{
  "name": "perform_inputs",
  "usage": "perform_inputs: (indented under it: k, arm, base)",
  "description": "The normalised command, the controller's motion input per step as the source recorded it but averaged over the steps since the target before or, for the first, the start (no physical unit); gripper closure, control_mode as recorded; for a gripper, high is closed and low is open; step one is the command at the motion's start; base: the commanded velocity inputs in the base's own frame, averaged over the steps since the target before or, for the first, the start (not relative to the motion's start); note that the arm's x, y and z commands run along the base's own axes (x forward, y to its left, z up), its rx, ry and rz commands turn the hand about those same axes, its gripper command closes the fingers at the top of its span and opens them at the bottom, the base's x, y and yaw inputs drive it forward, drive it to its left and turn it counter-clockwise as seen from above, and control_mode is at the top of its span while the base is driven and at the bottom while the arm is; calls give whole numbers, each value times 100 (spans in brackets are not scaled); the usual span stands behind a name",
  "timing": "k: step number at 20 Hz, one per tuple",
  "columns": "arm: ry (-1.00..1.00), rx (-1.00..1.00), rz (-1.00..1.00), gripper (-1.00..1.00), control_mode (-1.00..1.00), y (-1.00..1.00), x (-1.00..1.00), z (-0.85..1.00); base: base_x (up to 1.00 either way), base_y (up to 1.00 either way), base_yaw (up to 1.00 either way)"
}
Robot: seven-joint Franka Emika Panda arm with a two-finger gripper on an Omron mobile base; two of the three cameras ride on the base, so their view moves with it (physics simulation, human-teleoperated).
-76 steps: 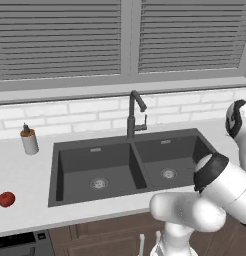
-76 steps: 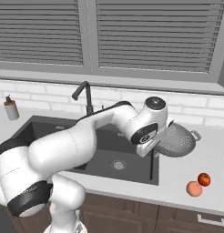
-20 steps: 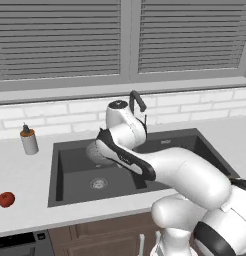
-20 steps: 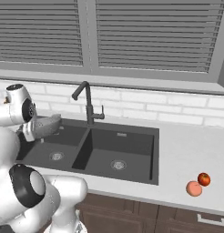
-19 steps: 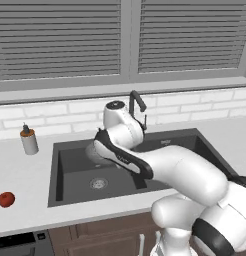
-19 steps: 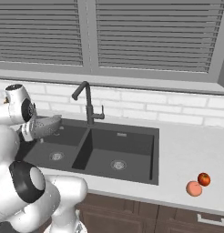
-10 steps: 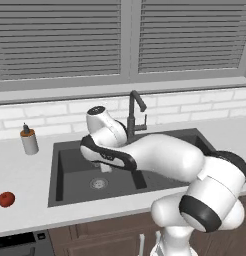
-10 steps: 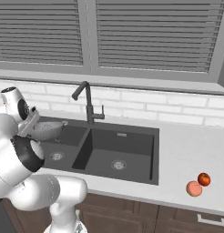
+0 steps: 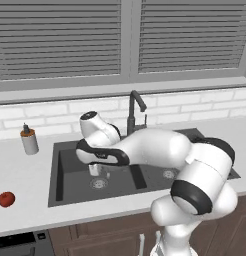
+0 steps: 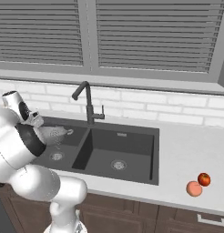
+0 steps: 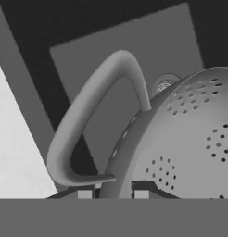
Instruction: Put the colander in the sink, put the apple, peach, apple in the colander, and turn on the sink faucet and pour water over the colander.
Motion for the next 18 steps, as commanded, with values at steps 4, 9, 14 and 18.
perform_inputs:
  k: [4, 9, 14, 18]
  arm:
    - [0, 0, -18, 100, -100, 0, 22, -41]
    - [0, 0, -12, 100, -100, 2, 46, -45]
    - [0, 0, -9, 100, -100, 9, 41, -36]
    - [0, 0, -11, 100, -100, 30, 12, -49]
  base:
    - [0, 0, 0]
    - [0, 0, 0]
    - [0, 0, 0]
    - [0, 0, 0]
